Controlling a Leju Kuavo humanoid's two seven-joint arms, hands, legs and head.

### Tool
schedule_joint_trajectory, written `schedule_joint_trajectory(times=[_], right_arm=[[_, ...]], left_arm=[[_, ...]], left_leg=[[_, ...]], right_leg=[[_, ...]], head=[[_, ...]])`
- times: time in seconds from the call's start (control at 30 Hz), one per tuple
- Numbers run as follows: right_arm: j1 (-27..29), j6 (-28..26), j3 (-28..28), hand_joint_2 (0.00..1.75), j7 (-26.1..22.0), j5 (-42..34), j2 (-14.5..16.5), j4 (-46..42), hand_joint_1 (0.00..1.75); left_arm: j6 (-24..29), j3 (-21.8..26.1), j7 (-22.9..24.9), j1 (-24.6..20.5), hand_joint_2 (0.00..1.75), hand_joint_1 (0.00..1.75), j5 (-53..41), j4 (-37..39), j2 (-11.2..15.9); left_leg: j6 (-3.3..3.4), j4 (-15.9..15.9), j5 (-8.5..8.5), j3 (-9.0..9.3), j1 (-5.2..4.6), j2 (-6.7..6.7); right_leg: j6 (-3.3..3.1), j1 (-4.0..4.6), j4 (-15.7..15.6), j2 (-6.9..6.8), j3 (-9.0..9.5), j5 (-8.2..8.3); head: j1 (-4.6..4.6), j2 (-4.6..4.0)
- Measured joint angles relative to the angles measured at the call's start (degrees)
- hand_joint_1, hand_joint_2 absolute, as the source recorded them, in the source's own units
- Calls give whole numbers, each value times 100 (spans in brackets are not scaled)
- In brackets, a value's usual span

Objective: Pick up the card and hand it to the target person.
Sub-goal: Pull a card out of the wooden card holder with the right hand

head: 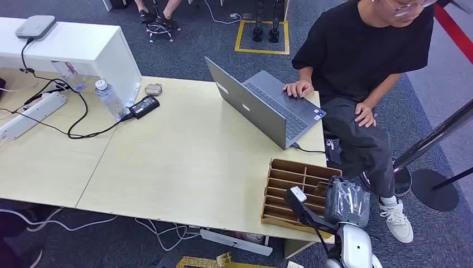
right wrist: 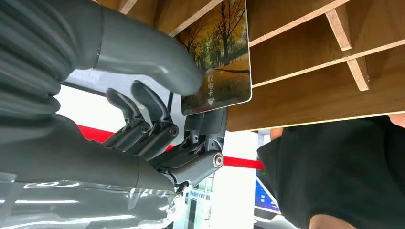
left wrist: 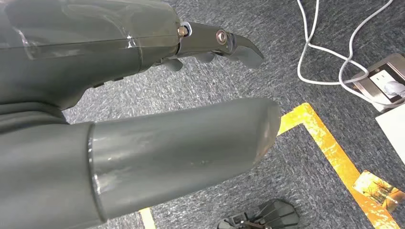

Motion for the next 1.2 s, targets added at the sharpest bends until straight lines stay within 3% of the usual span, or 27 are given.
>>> schedule_joint_trajectory(times=[0.6, 1.2], right_arm=[[19, -156, 1, 175, 71, 211, -26, -733, 157], [-210, -518, -10, 175, 84, 584, -166, -1250, 169]], left_arm=[[2, 0, 7, 1, 0, 0, 84, 0, 0], [-15, -4, -10, 2, 0, 0, 74, 0, 0]], left_leg=[[0, 0, 0, 1, 0, 0], [0, 1, 0, 0, 0, 0]], right_leg=[[0, 0, 0, 0, 0, 0], [0, 0, 0, 0, 0, 0]], head=[[0, 0], [1, 0]])
